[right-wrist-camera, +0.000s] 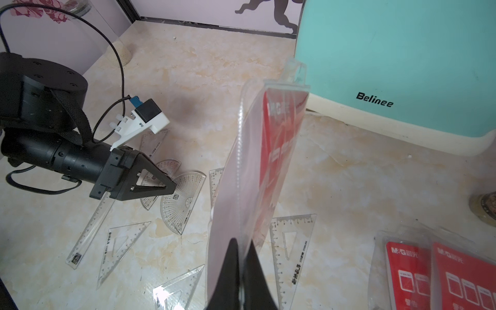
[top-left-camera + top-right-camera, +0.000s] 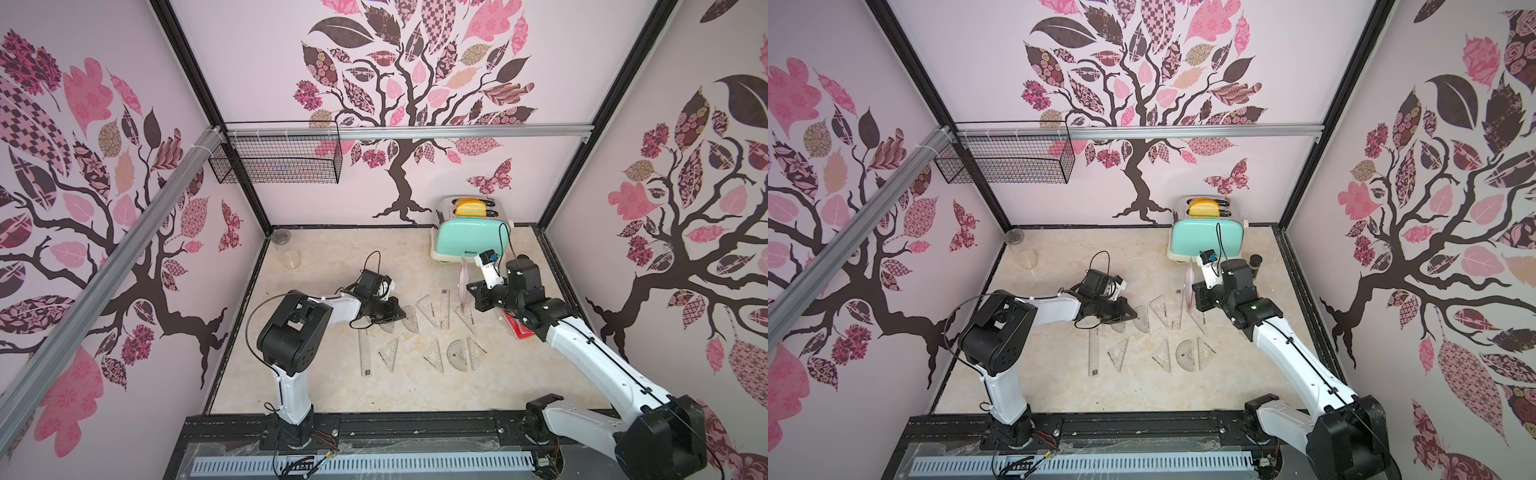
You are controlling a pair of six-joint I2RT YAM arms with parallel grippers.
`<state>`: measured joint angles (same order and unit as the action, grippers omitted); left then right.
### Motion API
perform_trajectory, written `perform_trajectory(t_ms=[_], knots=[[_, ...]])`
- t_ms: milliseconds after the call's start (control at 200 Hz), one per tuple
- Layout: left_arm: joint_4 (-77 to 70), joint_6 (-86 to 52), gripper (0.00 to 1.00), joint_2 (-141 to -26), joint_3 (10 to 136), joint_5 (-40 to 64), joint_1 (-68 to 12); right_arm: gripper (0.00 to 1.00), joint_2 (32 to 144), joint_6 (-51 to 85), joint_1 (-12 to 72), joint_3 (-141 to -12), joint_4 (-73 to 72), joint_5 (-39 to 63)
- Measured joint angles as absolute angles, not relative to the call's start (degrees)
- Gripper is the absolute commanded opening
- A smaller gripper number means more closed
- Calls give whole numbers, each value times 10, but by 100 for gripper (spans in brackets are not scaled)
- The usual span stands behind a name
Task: Open the ruler set and take out the ruler
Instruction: Place the ruler at the center of the board.
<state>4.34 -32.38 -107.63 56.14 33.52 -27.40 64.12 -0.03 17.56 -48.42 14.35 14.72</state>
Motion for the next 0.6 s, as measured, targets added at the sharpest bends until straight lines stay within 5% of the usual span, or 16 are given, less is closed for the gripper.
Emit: perform_trajectory(t_ms=[295,600], knots=[[55,-314,28,-1077,561,327,-273,0,641,0,176,-484,143,145],[75,-310,32,-1025,561,297,-273,0,641,0,176,-484,143,147]])
